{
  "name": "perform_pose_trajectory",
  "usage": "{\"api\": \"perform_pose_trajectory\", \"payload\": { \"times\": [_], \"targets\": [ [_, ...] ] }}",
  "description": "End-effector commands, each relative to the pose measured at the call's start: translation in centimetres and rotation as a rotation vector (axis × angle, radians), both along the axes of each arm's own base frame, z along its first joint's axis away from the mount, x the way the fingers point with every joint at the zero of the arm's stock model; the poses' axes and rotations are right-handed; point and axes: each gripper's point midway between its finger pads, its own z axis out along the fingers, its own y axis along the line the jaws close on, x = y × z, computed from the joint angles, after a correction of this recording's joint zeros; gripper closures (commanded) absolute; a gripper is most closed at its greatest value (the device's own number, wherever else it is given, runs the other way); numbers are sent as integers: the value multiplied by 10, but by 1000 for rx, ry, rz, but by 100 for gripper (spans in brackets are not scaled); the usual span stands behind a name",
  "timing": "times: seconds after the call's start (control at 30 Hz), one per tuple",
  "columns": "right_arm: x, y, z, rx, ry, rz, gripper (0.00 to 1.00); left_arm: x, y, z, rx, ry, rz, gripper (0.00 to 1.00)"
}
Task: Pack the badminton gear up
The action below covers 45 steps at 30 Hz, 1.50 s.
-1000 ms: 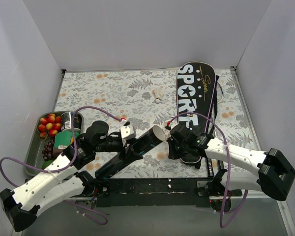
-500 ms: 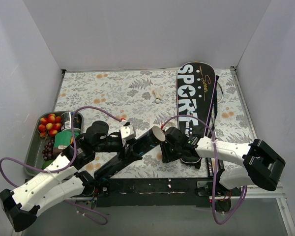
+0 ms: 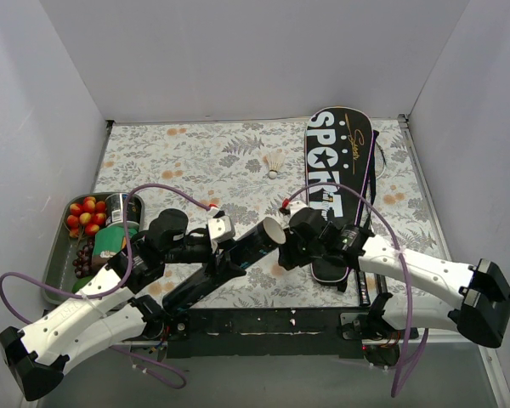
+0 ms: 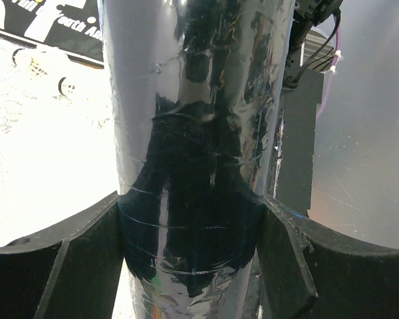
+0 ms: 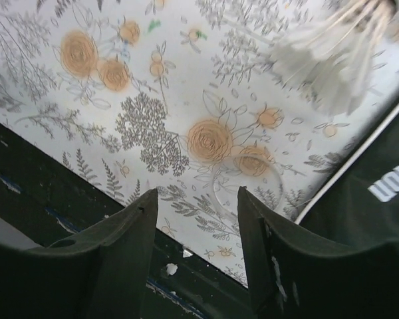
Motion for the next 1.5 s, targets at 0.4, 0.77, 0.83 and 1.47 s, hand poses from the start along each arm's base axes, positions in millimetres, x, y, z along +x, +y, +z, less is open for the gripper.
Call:
{"api": "perform_pose_trajectory", "payload": {
  "times": [0.4,0.77,0.83,1.47],
  "targets": [
    [74,-64,40,-328,-490,-55,34,-3,-1,34,-73,-66,-14,83],
    [88,-33,23,-342,-604,198,31,-4,1,31,-72,-67,-18,83],
    [89,-24,24,-323,-625,241,32,-5,1,29,-69,-64,-18,83],
    [104,-14,-17,-388,-679,326,44,-7,3,26,-66,-65,-22,82]
  ]
}}
